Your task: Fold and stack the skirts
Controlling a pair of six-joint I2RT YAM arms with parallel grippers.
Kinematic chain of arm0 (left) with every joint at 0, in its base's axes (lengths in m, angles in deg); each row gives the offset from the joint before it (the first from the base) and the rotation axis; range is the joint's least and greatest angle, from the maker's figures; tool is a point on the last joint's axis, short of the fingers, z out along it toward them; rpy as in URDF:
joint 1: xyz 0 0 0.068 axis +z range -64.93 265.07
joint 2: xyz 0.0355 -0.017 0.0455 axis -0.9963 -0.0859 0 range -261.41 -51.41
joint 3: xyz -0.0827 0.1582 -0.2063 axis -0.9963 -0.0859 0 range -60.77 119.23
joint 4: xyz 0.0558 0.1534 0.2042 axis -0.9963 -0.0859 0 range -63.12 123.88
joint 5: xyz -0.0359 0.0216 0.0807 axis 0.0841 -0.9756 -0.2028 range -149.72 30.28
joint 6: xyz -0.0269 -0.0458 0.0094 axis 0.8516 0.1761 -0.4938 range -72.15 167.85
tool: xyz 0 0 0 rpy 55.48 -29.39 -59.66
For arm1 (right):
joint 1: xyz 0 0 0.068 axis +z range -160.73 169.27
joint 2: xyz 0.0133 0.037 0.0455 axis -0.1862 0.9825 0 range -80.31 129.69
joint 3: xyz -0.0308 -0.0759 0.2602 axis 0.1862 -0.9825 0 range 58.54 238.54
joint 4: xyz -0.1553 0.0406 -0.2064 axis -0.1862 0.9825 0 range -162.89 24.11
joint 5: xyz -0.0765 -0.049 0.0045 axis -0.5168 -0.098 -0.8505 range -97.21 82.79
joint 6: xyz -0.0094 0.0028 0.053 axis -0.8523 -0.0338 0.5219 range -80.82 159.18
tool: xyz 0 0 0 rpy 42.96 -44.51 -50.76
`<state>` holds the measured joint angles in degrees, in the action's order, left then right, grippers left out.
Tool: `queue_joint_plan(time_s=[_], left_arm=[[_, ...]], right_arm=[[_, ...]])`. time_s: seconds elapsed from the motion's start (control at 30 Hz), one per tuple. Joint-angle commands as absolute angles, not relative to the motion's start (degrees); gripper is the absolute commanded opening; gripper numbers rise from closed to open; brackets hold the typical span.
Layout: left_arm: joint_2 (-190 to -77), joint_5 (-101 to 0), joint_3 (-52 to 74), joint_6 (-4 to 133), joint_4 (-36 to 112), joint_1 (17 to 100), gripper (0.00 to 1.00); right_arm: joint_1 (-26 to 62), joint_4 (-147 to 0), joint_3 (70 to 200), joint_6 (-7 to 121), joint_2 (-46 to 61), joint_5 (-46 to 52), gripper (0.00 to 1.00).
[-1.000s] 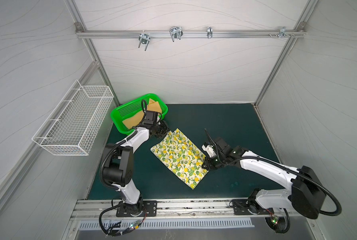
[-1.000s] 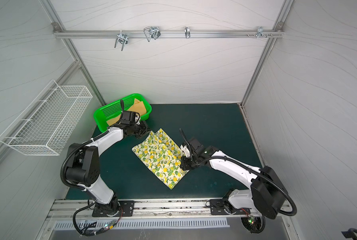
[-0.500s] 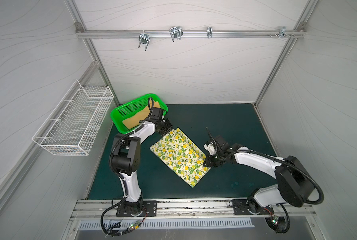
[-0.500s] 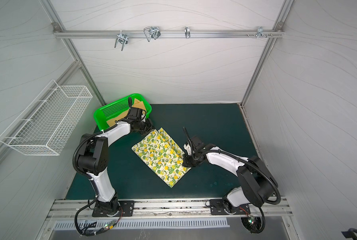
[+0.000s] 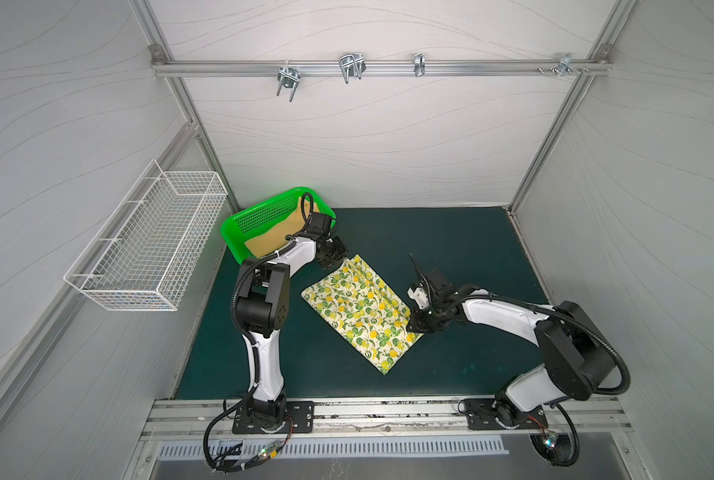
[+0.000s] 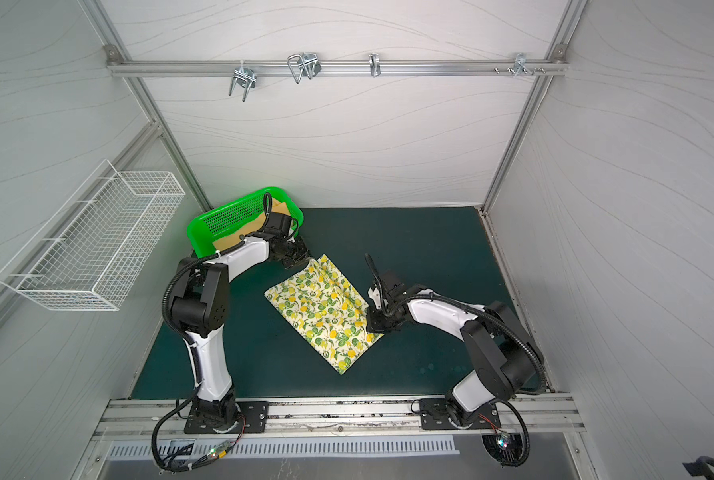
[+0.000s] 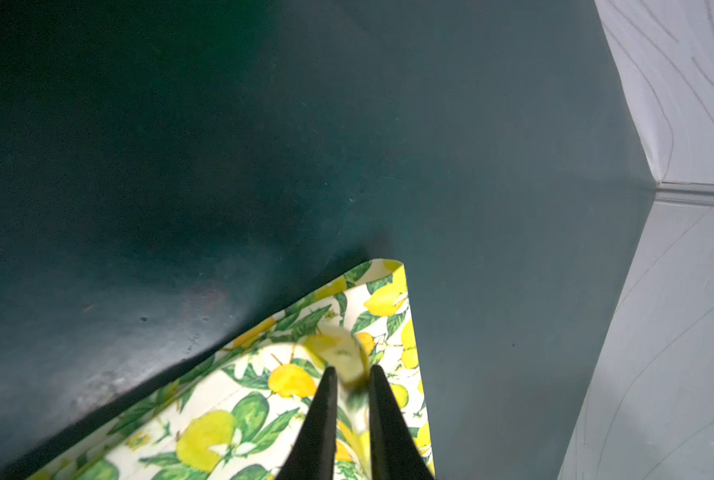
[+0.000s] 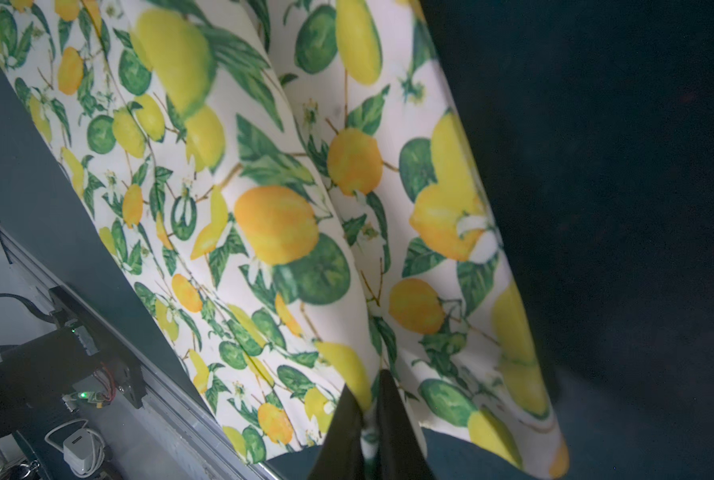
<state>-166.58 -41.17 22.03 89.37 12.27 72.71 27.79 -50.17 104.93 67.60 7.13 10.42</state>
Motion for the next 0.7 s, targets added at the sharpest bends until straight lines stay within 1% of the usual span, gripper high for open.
queue_joint_plan(time_s=[0.0,0.27,0.43,0.67], left_arm=[[-168.3,-42.1,25.8,88.9,12.2,72.9,0.18],[-170.9,-41.2,29.1,89.5,11.7,72.4,0.19],[-171.5,-41.2,29.5,89.5,11.6,71.8,0.24],[-173.4,-41.7,31.3,88.1,8.9,69.9,0.35]], right_arm=[[27.3,-47.9,106.4,66.3,6.3,8.3,0.11],[26.3,-47.0,106.9,66.2,5.5,7.4,0.11],[25.6,-46.5,107.2,66.1,5.1,7.1,0.11],[25.5,-46.3,107.4,66.2,4.6,7.1,0.11]])
